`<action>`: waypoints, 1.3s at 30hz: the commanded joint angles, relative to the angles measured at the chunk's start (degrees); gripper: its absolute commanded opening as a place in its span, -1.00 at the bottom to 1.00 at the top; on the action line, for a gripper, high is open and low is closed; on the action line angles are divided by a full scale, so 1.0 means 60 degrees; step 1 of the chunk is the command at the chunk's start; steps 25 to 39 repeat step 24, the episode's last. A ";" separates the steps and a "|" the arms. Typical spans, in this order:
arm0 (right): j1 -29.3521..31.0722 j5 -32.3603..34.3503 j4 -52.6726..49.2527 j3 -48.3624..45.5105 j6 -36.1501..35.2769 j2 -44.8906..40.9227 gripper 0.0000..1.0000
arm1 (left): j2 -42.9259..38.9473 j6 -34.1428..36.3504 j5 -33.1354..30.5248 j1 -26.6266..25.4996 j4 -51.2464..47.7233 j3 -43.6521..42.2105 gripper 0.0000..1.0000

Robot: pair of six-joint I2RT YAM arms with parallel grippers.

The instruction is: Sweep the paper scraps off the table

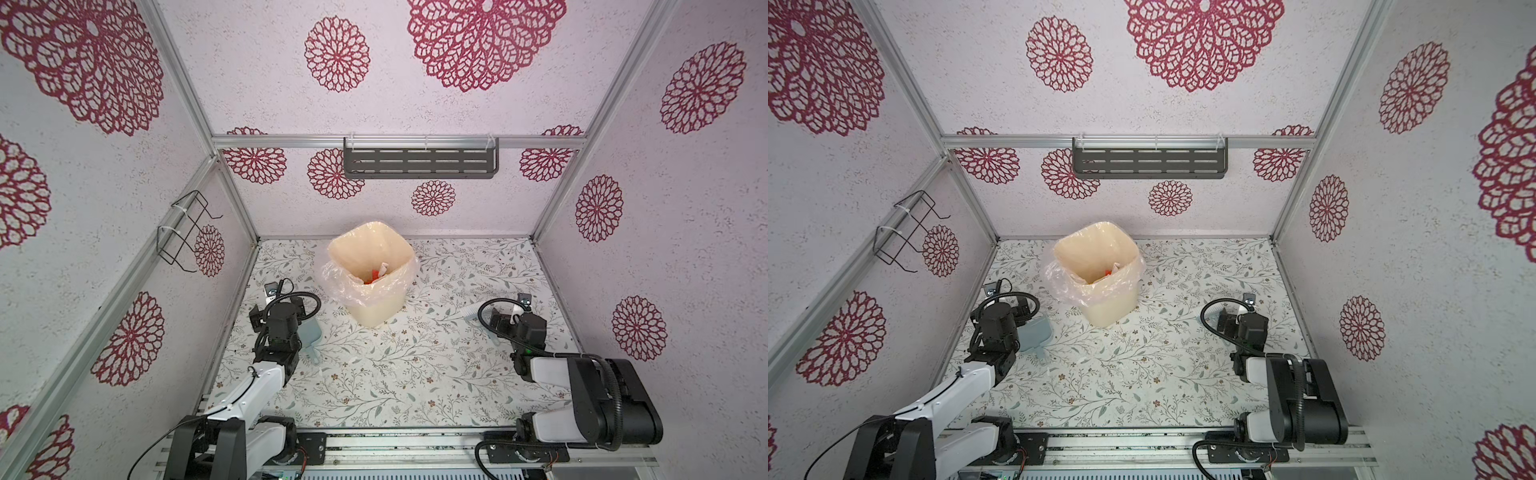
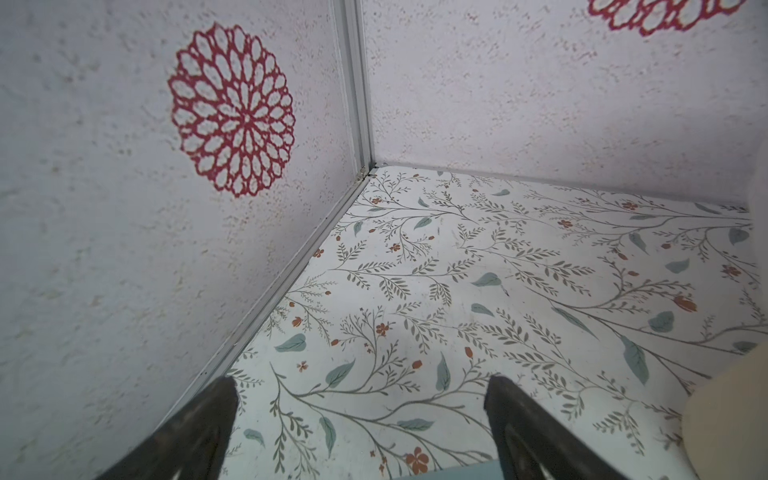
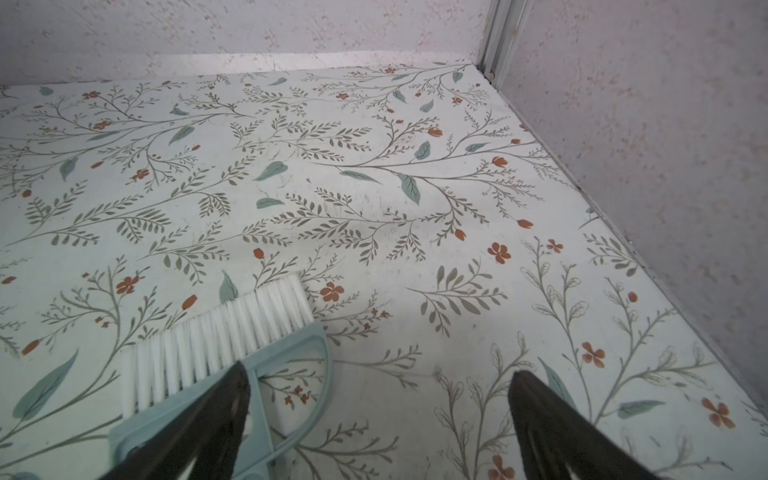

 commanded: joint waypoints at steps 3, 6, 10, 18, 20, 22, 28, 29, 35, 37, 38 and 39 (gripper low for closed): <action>0.0193 0.0529 0.2340 0.0159 -0.0340 0.0669 0.98 | 0.1626 0.0493 0.0721 0.0495 0.3969 -0.0367 0.94; 0.0183 0.0482 0.2193 0.0310 -0.0278 0.0783 0.98 | 0.2760 0.0362 0.0553 0.0619 0.5124 -0.0456 0.94; 0.0228 0.0925 0.2712 0.0071 -0.0242 0.0892 0.98 | 0.4322 0.0478 0.0588 0.0630 0.7870 -0.1053 0.94; 0.0497 0.1889 0.3744 -0.0345 -0.0241 0.1143 0.98 | 0.4097 0.0077 0.1019 0.0960 0.6782 -0.0743 0.94; 0.0500 0.1889 0.3706 -0.0311 -0.0234 0.1152 0.98 | 0.4118 0.0091 0.1034 0.0968 0.6796 -0.0728 0.94; 0.0498 0.1859 0.3658 -0.0288 -0.0234 0.1165 0.98 | 0.4103 0.0087 0.1042 0.0969 0.6783 -0.0727 0.94; 0.0500 0.1873 0.3704 -0.0309 -0.0261 0.1158 0.98 | 0.4103 0.0079 0.1038 0.0968 0.6777 -0.0730 0.94; 0.0500 0.1873 0.3704 -0.0309 -0.0261 0.1158 0.98 | 0.4103 0.0079 0.1038 0.0968 0.6777 -0.0730 0.94; 0.0500 0.1873 0.3704 -0.0309 -0.0261 0.1158 0.98 | 0.4103 0.0079 0.1038 0.0968 0.6777 -0.0730 0.94; 0.0500 0.1873 0.3704 -0.0309 -0.0261 0.1158 0.98 | 0.4103 0.0079 0.1038 0.0968 0.6777 -0.0730 0.94; 0.0500 0.1873 0.3704 -0.0309 -0.0261 0.1158 0.98 | 0.4103 0.0079 0.1038 0.0968 0.6777 -0.0730 0.94; 0.0500 0.1873 0.3704 -0.0309 -0.0261 0.1158 0.98 | 0.4103 0.0079 0.1038 0.0968 0.6777 -0.0730 0.94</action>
